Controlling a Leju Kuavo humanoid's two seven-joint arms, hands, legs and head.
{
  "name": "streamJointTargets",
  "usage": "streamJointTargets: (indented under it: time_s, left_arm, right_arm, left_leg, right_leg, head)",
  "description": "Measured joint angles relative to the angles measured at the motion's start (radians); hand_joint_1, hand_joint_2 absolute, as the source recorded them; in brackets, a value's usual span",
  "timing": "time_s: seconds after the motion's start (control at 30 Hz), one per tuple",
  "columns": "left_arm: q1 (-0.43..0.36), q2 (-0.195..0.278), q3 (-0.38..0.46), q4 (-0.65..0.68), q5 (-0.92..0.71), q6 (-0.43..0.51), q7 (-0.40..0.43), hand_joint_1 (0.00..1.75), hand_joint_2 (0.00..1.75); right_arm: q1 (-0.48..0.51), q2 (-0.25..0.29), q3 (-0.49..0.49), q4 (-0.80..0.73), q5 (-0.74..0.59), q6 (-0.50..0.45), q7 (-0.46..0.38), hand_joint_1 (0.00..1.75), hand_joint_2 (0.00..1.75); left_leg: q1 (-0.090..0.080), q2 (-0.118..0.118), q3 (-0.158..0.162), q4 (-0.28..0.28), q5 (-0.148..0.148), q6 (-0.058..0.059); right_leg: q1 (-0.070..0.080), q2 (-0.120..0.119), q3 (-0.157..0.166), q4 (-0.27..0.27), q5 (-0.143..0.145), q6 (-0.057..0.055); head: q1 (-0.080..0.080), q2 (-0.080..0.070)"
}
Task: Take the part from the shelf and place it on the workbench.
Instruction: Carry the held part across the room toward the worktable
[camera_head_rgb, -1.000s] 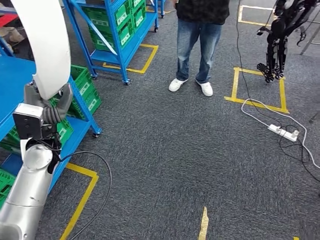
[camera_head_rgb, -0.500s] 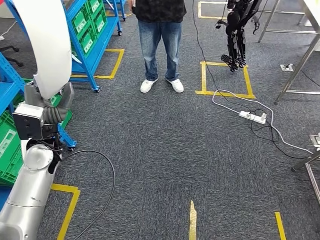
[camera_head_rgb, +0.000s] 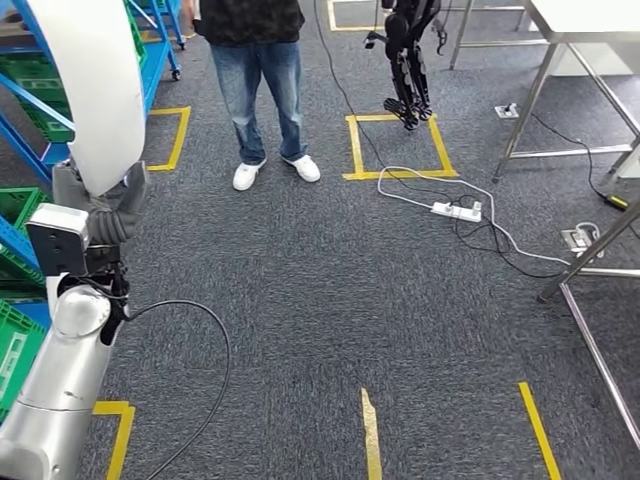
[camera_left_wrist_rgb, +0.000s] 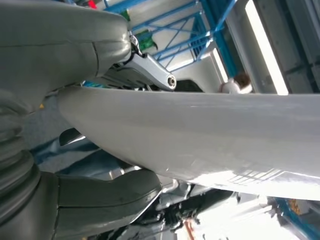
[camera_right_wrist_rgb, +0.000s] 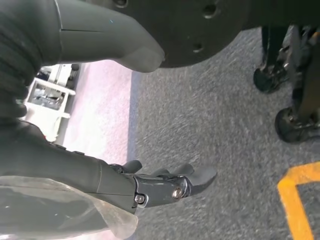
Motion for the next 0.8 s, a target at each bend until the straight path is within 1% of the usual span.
streamJointTargets:
  time_s: [0.07,0.1,0.13,0.17,0.2,0.23,0.27,0.3,0.33,0.37,0.4,0.43,0.47,0.5,0.53,0.57,0.6,0.63,0.67,0.7,0.73,0.77,0.8]
  left_arm:
    - [0.001,0.0,-0.001,0.0,0.0,0.0,0.0,1.75,1.75]
    - [0.002,0.0,-0.001,0.0,0.0,0.0,0.0,1.75,1.75]
    - [0.002,0.0,-0.002,0.0,0.0,0.001,0.0,1.75,1.75]
    - [0.002,0.001,-0.001,0.0,0.0,0.001,0.0,1.75,1.75]
    - [0.004,0.003,-0.001,0.0,0.0,0.001,0.0,1.75,1.75]
    - [0.006,0.004,0.0,0.0,0.0,0.001,0.0,1.75,1.75]
    - [0.01,0.006,0.0,0.001,0.0,0.002,0.0,1.75,1.75]
    - [0.013,0.007,0.0,0.001,0.0,0.002,0.0,1.75,1.75]
    - [0.016,0.007,0.0,0.001,0.0,0.002,0.0,1.75,1.75]
    - [0.017,0.007,0.0,0.001,0.0,0.002,0.0,1.75,1.75]
    - [0.016,0.008,0.0,0.001,0.0,0.002,0.0,1.75,1.75]
    - [0.016,0.008,0.0,0.001,0.0,0.002,0.0,1.75,1.75]
    - [0.015,0.009,0.001,0.001,0.0,0.002,0.0,1.75,1.75]
    - [0.015,0.009,0.001,0.001,0.0,0.002,0.0,1.75,1.75]
    - [0.014,0.009,0.001,0.001,0.0,0.002,0.0,1.75,1.75]
    - [0.013,0.009,0.0,0.001,0.0,0.002,0.0,1.75,1.75]
    - [0.012,0.008,0.0,0.001,0.0,0.001,0.0,1.75,1.75]
    - [0.011,0.007,0.0,0.001,0.0,0.001,0.0,1.75,1.75]
    - [0.009,0.006,0.0,0.001,0.0,0.0,0.0,1.75,1.75]
    - [0.008,0.006,0.0,0.001,0.0,0.0,0.0,1.75,1.75]
    - [0.008,0.006,0.0,0.001,0.0,-0.001,0.0,1.75,1.75]
    - [0.008,0.006,0.0,0.001,0.0,-0.001,0.0,1.75,1.75]
    - [0.008,0.006,0.0,0.002,0.0,-0.002,0.0,1.75,1.75]
  right_arm:
    - [0.002,0.0,0.0,0.0,0.003,0.0,-0.004,0.0,1.75]
    - [0.004,0.001,0.0,0.0,0.004,-0.001,-0.005,0.0,1.75]
    - [0.005,0.001,0.0,0.0,0.005,-0.001,-0.006,0.0,1.75]
    - [0.005,0.002,0.0,0.0,0.005,-0.002,-0.008,0.0,1.75]
    - [0.005,0.002,0.0,0.0,0.006,-0.002,-0.01,0.0,1.75]
    - [0.005,0.002,0.0,0.0,0.006,-0.003,-0.012,0.0,1.75]
    - [0.005,0.002,0.0,0.0,0.006,-0.004,-0.014,0.0,1.75]
    - [0.005,0.002,0.0,0.0,0.006,-0.004,-0.015,0.0,1.75]
    - [0.005,0.002,0.0,0.0,0.006,-0.003,-0.015,0.0,1.75]
    - [0.006,0.002,0.0,0.0,0.006,-0.002,-0.016,0.0,1.75]
    - [0.006,0.003,0.0,0.0,0.006,-0.001,-0.016,0.0,1.75]
    - [0.006,0.004,0.0,0.0,0.006,-0.001,-0.016,0.0,1.75]
    - [0.005,0.005,0.0,0.0,0.006,0.0,-0.017,0.0,1.75]
    - [0.005,0.006,0.0,0.001,0.006,0.0,-0.018,0.0,1.75]
    - [0.005,0.006,0.0,0.001,0.006,0.0,-0.018,0.0,1.75]
    - [0.006,0.006,0.0,0.001,0.007,0.0,-0.019,0.0,1.75]
    - [0.008,0.007,0.0,0.001,0.007,0.0,-0.019,0.0,1.75]
    - [0.009,0.007,0.0,0.001,0.008,0.0,-0.018,0.0,1.75]
    - [0.009,0.007,0.0,0.001,0.008,0.0,-0.018,0.0,1.75]
    - [0.008,0.007,0.0,0.001,0.008,0.0,-0.018,0.0,1.75]
    - [0.007,0.007,0.0,0.001,0.008,0.001,-0.018,0.0,1.75]
    - [0.006,0.007,0.0,0.001,0.009,0.001,-0.018,0.0,1.75]
    - [0.006,0.007,0.0,0.001,0.009,0.001,-0.019,0.0,1.75]
  left_leg:
    - [0.0,0.014,0.003,0.0,-0.003,-0.009]
    - [0.002,0.009,0.004,0.004,-0.01,-0.014]
    - [0.005,-0.006,-0.002,0.024,-0.026,-0.019]
    - [0.007,-0.029,-0.018,0.065,-0.051,-0.022]
    - [0.008,-0.054,-0.045,0.126,-0.084,-0.024]
    - [0.008,-0.069,-0.079,0.198,-0.116,-0.024]
    - [0.008,-0.075,-0.109,0.259,-0.137,-0.023]
    - [0.008,-0.077,-0.127,0.291,-0.139,-0.02]
    - [0.007,-0.079,-0.128,0.286,-0.122,-0.017]
    - [0.007,-0.085,-0.109,0.241,-0.087,-0.012]
    - [0.007,-0.101,-0.08,0.172,-0.045,-0.006]
    - [0.007,-0.125,-0.052,0.107,-0.015,-0.001]
    - [0.007,-0.146,-0.03,0.054,0.003,0.003]
    - [0.006,-0.161,-0.019,0.024,0.009,0.005]
    - [0.005,-0.162,-0.017,0.016,0.006,0.005]
    - [0.004,-0.153,-0.015,0.009,0.006,0.006]
    - [0.004,-0.141,-0.013,0.004,0.01,0.008]
    - [0.006,-0.129,-0.01,-0.001,0.013,0.012]
    - [0.007,-0.116,-0.007,-0.007,0.016,0.016]
    - [0.007,-0.102,-0.005,-0.01,0.017,0.02]
    - [0.007,-0.089,-0.005,-0.01,0.016,0.022]
    - [0.006,-0.075,-0.006,-0.01,0.016,0.023]
    - [0.006,-0.062,-0.006,-0.009,0.015,0.023]
  right_leg:
    - [0.003,0.02,0.0,0.001,0.001,-0.015]
    - [0.002,0.029,0.0,0.0,0.002,-0.021]
    - [0.001,0.038,0.001,-0.001,0.002,-0.027]
    - [-0.001,0.047,0.003,-0.003,0.003,-0.032]
    - [-0.001,0.057,0.004,-0.003,0.003,-0.036]
    - [0.0,0.068,0.004,-0.003,0.003,-0.039]
    - [0.002,0.08,0.004,-0.003,0.003,-0.041]
    - [0.004,0.093,0.005,-0.003,0.003,-0.041]
    - [0.006,0.106,0.006,-0.002,0.003,-0.042]
    - [0.007,0.119,0.008,-0.001,0.003,-0.042]
    - [0.007,0.131,0.009,-0.001,0.003,-0.041]
    - [0.007,0.142,0.009,0.0,0.004,-0.04]
    - [0.006,0.152,0.005,0.002,0.006,-0.036]
    - [0.004,0.163,-0.001,0.003,0.008,-0.031]
    - [0.002,0.173,-0.006,0.002,0.012,-0.024]
    - [-0.001,0.183,-0.011,0.001,0.015,-0.017]
    - [-0.002,0.179,-0.016,0.002,0.015,-0.013]
    - [0.0,0.159,-0.025,0.015,0.006,-0.009]
    - [0.002,0.132,-0.042,0.046,-0.012,-0.005]
    - [0.002,0.099,-0.07,0.099,-0.04,-0.003]
    - [0.001,0.077,-0.103,0.165,-0.072,0.002]
    - [-0.001,0.068,-0.134,0.23,-0.096,0.006]
    - [-0.005,0.065,-0.154,0.271,-0.105,0.01]
  head:
    - [-0.002,0.0]
    - [-0.003,0.0]
    - [-0.004,0.0]
    - [-0.006,0.0]
    - [-0.008,0.0]
    - [-0.009,0.0]
    - [-0.01,0.0]
    - [-0.01,0.0]
    - [-0.01,0.0]
    - [-0.01,0.0]
    - [-0.01,0.0]
    - [-0.009,0.0]
    - [-0.01,0.0]
    - [-0.009,0.0]
    - [-0.01,0.0]
    - [-0.01,0.0]
    - [-0.01,0.0]
    - [-0.008,0.0]
    - [-0.005,0.0]
    - [-0.004,0.0]
    - [-0.001,0.0]
    - [-0.001,0.0]
    - [-0.002,0.0]
